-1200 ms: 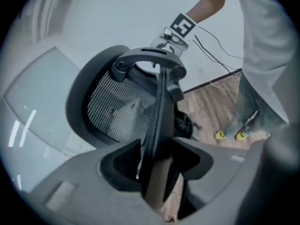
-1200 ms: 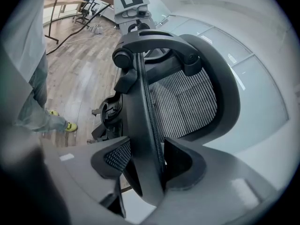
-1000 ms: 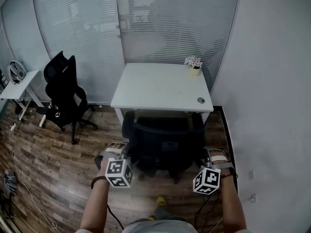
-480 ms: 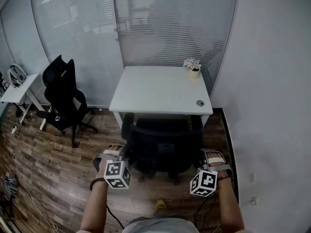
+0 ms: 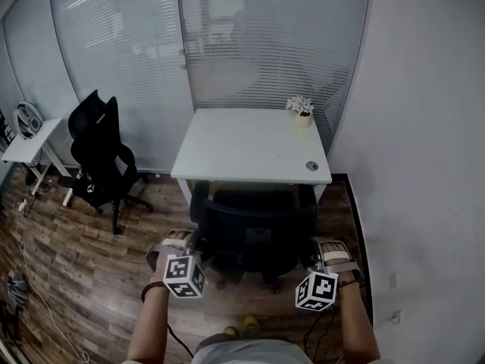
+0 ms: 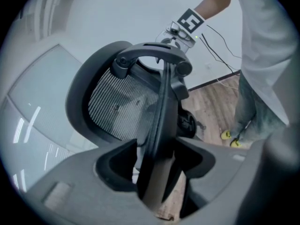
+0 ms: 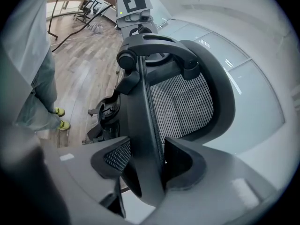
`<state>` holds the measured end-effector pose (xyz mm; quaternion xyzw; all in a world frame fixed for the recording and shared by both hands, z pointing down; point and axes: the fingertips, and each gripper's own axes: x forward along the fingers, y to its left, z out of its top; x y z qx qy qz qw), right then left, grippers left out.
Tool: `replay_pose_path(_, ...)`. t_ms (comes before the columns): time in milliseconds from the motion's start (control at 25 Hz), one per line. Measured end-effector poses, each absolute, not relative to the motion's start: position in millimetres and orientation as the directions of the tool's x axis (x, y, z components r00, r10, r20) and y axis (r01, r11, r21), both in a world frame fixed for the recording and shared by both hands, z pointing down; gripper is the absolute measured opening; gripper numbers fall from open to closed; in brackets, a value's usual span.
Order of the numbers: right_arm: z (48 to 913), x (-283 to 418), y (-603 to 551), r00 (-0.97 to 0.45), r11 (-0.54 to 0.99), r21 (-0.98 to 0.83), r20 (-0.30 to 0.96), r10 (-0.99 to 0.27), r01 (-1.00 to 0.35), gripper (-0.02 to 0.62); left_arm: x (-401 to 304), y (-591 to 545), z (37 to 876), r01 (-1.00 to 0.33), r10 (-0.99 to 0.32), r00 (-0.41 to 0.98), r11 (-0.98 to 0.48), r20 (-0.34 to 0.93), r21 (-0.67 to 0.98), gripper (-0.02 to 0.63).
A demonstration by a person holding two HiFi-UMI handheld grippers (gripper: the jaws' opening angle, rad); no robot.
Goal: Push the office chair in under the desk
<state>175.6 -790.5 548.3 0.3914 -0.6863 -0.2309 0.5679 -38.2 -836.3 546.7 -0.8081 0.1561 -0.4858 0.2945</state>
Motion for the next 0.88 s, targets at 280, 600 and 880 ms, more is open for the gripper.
replay_pose_path(280, 538, 179, -780, -0.024, 0.560, 0.766, 0.584, -0.812, -0.315, 0.212, -51, -830, 532, -0.051, -0.523, 0.531, -0.805, 0.667, -0.591, 0.241)
replay_pose_path(600, 510, 184, -758, -0.031, 0.448, 0.730, 0.507, -0.861, -0.516, 0.207, -62, -820, 504, -0.257, -0.555, 0.625, -0.810, 0.549, -0.527, 0.202)
replay_pose_path(880, 491, 180, -751, -0.049, 0.336, 0.629, 0.427, -0.903, -0.701, 0.145, -66, -814, 485, -0.416, -0.608, 0.664, -0.784, 0.435, -0.461, 0.173)
